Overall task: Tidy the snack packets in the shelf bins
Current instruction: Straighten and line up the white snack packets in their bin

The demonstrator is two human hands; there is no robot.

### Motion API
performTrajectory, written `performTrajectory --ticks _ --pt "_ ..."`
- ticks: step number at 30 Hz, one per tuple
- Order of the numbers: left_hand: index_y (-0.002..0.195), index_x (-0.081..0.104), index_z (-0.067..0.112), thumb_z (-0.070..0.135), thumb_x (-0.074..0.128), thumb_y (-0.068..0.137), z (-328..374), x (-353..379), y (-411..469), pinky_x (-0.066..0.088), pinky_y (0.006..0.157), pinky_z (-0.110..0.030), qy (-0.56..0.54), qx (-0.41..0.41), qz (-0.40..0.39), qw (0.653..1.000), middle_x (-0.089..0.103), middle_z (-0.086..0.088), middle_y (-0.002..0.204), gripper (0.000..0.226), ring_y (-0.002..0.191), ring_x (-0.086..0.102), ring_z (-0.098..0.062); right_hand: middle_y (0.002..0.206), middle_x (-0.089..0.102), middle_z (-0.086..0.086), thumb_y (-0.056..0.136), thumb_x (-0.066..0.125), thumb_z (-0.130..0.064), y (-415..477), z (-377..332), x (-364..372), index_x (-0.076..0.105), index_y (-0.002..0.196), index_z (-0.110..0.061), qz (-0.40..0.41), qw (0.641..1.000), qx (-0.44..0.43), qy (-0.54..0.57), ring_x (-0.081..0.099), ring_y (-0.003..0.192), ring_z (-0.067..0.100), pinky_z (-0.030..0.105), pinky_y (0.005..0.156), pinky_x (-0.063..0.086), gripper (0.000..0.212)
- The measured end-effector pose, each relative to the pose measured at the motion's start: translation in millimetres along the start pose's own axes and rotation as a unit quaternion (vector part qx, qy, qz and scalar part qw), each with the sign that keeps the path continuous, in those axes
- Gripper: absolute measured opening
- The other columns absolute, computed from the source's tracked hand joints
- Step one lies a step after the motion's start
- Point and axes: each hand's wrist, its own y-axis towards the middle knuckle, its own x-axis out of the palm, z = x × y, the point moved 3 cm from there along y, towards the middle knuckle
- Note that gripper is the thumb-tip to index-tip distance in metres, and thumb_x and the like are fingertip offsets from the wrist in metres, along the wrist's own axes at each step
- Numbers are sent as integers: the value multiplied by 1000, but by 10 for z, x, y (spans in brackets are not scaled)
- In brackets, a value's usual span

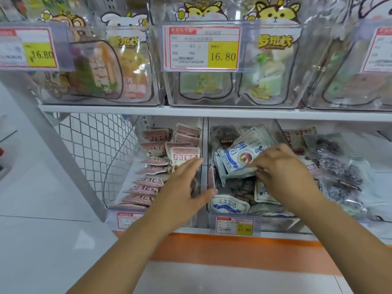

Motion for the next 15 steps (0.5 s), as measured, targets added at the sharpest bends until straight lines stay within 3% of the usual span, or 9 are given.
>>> performTrajectory --ticks 2,4,5,7,9,12,15 --pt "148 15 44 58 55 86 -54 28 11 18 105 -18 -17 -7 -6 1000 19 23 154 75 137 20 3 114 62 -6 79 70 -9 20 -80 6 68 111 -37 -130 989 -20 -62 46 108 21 34 88 46 43" --pt "148 14 46 60 54 86 -91 33 15 19 106 -20 -18 -2 -2 1000 20 23 154 76 138 21 2 137 44 -8 86 54 -9 -15 -154 -66 55 129 -37 -277 960 -9 -31 39 123 19 33 103 38 51" --pt "148 13 45 61 54 86 -96 33 12 19 107 -20 -14 4 -4 1000 19 22 155 76 139 20 1 140 40 -9 88 50 -9 -6 -213 -124 53 131 -34 -283 959 3 29 39 126 18 29 104 36 50" --pt "149 12 43 62 52 85 -101 24 4 19 109 -22 -11 8 -9 1000 19 21 155 78 140 20 0 128 45 -10 93 48 -10 74 -362 -186 57 128 -32 -155 977 10 148 44 118 11 16 94 33 42" --pt "150 13 43 64 51 84 -109 19 -13 23 109 -23 -13 12 -6 1000 21 21 154 79 139 23 -1 109 50 -7 95 50 -21 191 -538 -89 63 120 -30 -69 981 21 181 46 99 7 16 81 32 29" --pt "149 14 43 61 52 86 -117 12 -31 23 106 -20 -12 24 -4 1000 23 21 153 76 137 24 2 99 50 3 94 52 -37 284 -690 309 66 110 -26 -93 991 61 73 51 96 20 27 71 40 24" --pt "148 16 43 58 55 87 -129 -13 -48 19 104 -15 -2 29 -1 1000 21 23 153 74 136 21 4 102 51 8 92 53 -43 282 -667 444 67 101 -20 -86 990 108 -12 52 98 29 29 61 42 29"
